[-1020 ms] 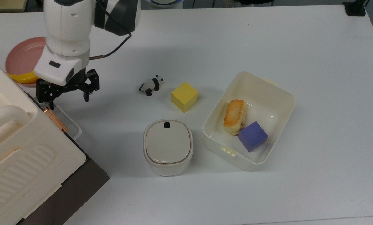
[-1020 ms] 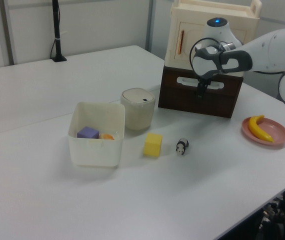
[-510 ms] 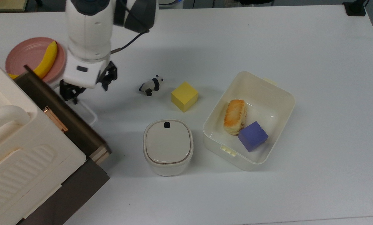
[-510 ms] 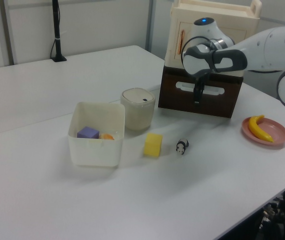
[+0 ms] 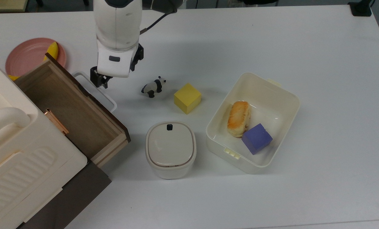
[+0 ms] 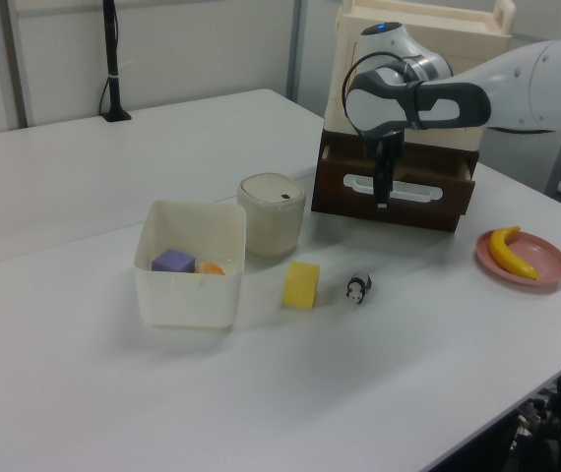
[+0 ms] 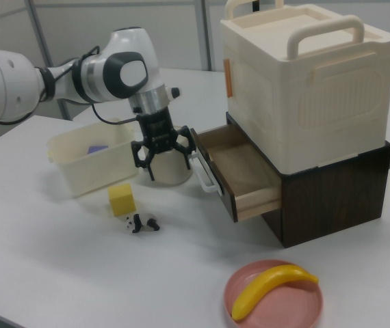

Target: Slide the drawer open

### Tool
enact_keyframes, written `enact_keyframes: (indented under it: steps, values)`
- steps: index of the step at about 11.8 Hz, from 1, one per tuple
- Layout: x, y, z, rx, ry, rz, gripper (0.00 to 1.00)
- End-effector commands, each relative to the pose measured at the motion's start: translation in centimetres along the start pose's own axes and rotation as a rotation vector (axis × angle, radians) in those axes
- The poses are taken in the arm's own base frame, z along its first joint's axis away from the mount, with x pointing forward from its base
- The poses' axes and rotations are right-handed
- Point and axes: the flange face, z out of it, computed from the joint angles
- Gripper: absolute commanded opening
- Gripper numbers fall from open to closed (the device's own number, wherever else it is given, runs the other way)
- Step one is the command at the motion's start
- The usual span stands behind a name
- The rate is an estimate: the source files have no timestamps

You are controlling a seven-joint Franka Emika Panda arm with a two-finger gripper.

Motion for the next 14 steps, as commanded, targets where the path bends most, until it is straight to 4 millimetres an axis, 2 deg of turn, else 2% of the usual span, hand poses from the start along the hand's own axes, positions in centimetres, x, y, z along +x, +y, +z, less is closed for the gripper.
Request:
enact_keyframes:
  steps: [1,2,4,6,8,10,14]
  values:
    - [0.2,-2.8,-1.6,0.035,0.003,-0.032,0.98]
    - [0.6,-3.6,-2.7,0.035,0.01,-0.03,0.98]
    - [1.3,-6.1,-5.5,0.065,0.046,0.159,1.0]
    - [2.5,-8.9,-8.3,0.068,0.078,0.489,1.0]
    - [2.7,-9.8,-9.7,0.132,0.105,0.791,1.0]
    - [2.4,-10.4,-10.5,0.137,0.105,0.825,1.0]
    - [1.7,-10.2,-10.5,0.153,0.082,0.853,1.0]
